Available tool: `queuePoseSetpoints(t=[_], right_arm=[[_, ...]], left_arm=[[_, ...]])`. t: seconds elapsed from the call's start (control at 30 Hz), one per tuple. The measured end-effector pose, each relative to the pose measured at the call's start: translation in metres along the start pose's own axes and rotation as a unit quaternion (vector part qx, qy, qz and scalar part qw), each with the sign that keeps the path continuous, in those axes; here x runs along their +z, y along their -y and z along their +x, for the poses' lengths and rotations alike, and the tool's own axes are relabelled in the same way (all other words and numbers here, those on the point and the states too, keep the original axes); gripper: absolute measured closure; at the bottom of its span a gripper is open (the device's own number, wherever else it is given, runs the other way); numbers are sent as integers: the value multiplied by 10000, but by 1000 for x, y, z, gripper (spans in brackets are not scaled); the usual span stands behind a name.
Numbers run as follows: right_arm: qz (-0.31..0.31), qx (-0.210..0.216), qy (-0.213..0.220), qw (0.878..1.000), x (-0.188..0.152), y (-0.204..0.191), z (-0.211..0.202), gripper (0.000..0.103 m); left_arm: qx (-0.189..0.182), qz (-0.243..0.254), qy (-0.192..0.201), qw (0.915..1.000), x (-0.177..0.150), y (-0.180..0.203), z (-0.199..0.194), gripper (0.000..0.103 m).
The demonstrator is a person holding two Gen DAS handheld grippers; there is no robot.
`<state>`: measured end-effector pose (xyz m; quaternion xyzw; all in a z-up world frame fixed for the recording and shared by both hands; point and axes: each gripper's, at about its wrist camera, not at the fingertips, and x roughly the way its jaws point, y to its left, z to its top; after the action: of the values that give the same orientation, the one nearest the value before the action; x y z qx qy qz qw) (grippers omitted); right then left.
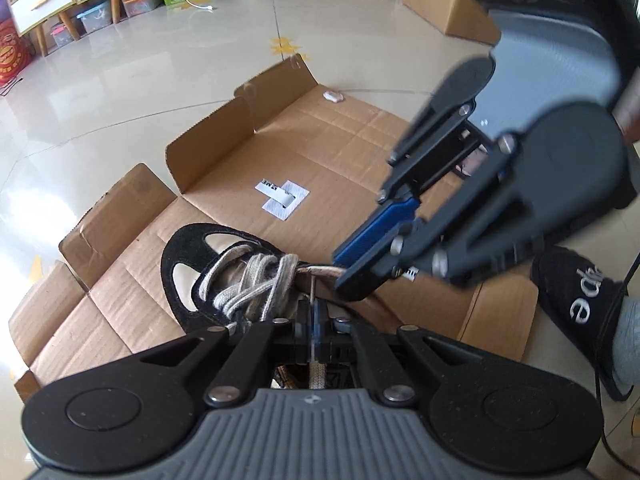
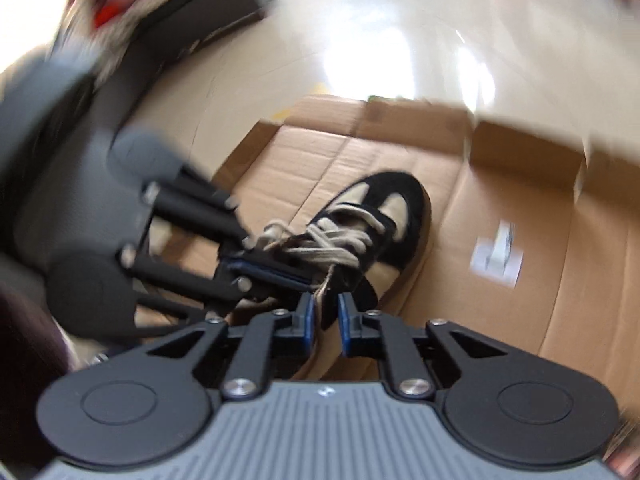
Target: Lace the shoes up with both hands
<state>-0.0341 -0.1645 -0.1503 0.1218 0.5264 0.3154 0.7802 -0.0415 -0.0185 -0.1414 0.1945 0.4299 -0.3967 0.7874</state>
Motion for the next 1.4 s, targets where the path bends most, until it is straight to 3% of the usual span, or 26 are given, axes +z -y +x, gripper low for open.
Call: queuePoseSetpoints(t=[0.13, 0.27, 0.57, 0.87, 0.97, 1.2, 1.37, 1.4], right_arm=[[1052, 457, -52, 9934, -3, 32, -4, 91], [1336, 562, -61, 9894, -6, 38, -5, 91], [1206, 573, -61, 9910, -7, 38, -4, 90], [1129, 695, -72, 9912, -6, 37, -9, 79], [1411, 849, 53, 9863, -3, 46, -14, 79], [2466, 1217, 197, 9612, 1, 72, 6, 80], [2876, 1403, 125, 9474, -2, 79, 21, 93], [2830, 1330, 182, 9497, -2, 78, 19, 95]], left_arm=[[-75, -61, 119, 9999, 0, 0, 1, 103], [-145, 29, 186, 9997, 1, 4, 1, 103], [-115, 69, 201, 9997, 4, 5, 3, 103], [-96, 113, 238, 9996, 9, 4, 9, 103], [-81, 125, 230, 9996, 9, 3, 10, 103], [-69, 134, 205, 9997, 10, 3, 12, 102], [-55, 111, 191, 9997, 8, 2, 12, 102], [-59, 99, 196, 9997, 7, 2, 11, 102]])
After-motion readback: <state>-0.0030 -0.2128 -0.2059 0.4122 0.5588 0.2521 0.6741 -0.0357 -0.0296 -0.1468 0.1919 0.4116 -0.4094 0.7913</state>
